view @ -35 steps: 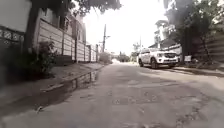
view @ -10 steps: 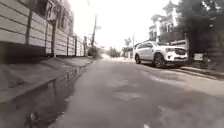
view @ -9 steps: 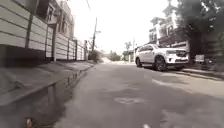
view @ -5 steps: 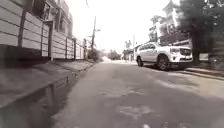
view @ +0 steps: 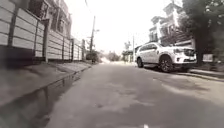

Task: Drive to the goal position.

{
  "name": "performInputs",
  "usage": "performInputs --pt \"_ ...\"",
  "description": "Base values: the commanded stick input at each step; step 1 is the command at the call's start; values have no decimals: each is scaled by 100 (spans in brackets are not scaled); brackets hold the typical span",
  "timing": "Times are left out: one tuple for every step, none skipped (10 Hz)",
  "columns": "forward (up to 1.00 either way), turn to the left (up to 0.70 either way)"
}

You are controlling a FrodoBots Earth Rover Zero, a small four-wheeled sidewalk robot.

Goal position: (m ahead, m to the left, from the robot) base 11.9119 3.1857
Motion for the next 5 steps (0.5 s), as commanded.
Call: performInputs --pt "85 5" --pt "85 4" --pt "85 4" --pt "85 3" --pt "85 4"
